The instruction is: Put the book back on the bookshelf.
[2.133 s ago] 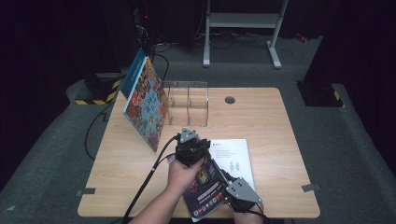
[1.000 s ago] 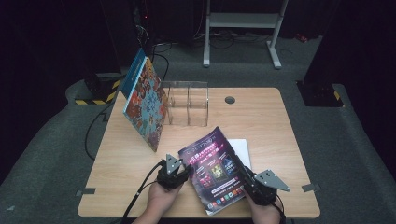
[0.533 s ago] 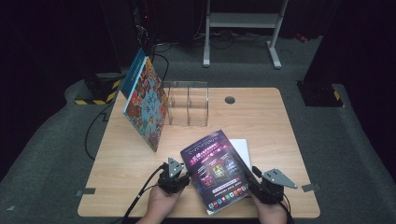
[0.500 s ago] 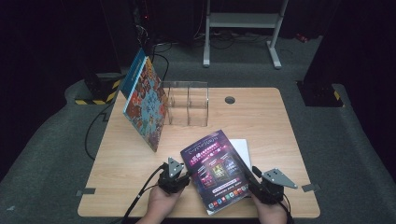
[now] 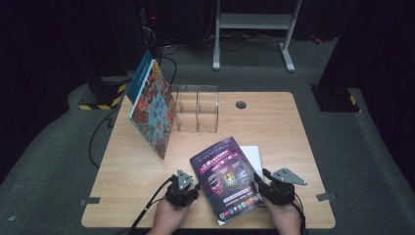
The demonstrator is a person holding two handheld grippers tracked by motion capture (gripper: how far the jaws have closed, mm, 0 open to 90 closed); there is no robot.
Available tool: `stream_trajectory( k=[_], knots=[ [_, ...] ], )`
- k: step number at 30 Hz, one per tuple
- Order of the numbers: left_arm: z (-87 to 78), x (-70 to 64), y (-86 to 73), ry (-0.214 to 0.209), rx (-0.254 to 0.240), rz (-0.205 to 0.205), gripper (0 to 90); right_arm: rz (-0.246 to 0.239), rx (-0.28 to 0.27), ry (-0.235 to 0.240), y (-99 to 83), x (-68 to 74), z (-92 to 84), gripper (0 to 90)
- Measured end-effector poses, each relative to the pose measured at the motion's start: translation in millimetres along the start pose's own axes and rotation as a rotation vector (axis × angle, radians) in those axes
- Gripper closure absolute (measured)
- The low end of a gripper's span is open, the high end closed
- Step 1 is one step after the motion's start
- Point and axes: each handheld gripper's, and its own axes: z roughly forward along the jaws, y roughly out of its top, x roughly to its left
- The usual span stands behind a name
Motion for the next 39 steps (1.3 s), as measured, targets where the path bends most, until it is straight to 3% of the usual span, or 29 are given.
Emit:
stream_trajectory(
  k=[5, 10, 19, 23, 29, 32, 34, 37, 39],
  knots=[
    [-7.6, -0.4, -5.8, 0.002, 0.014, 0.025, 57.1, 0.008, -0.003, -0.001, -0.2, 1.2, 1.4, 58.0],
    [-2.5, -7.0, -4.6, 0.019, 0.038, 0.055, 57.3, -0.010, -0.007, 0.002, 1.5, 3.9, 1.4, 57.8],
    [4.8, -3.7, 2.8, 0.025, 0.023, 0.021, 58.1, -0.010, -0.003, -0.008, -0.4, 2.3, 1.4, 57.5],
    [13.1, -0.3, 11.0, 0.023, 0.013, -0.002, 58.2, -0.005, 0.007, -0.009, -2.4, -0.6, 2.6, 55.1],
    [31.6, 4.7, 34.6, 0.030, -0.008, 0.008, 58.7, 0.011, 0.008, -0.012, -1.6, -5.6, 2.4, 51.2],
    [43.9, 4.6, 46.9, 0.033, -0.005, 0.032, 58.3, 0.027, 0.011, -0.014, -1.0, -10.1, 4.4, 49.2],
    [50.9, 5.2, 50.3, 0.026, -0.019, 0.024, 58.4, 0.037, 0.021, -0.012, -0.7, -15.3, 7.9, 47.8],
    [62.2, 4.6, 54.5, 0.031, 0.002, 0.045, 59.0, 0.071, 0.042, 0.001, 0.1, -25.6, 16.6, 43.9],
    [62.8, 5.2, 54.6, 0.026, -0.001, 0.035, 57.9, 0.083, 0.045, 0.008, 0.6, -29.5, 20.5, 42.3]
  ],
)
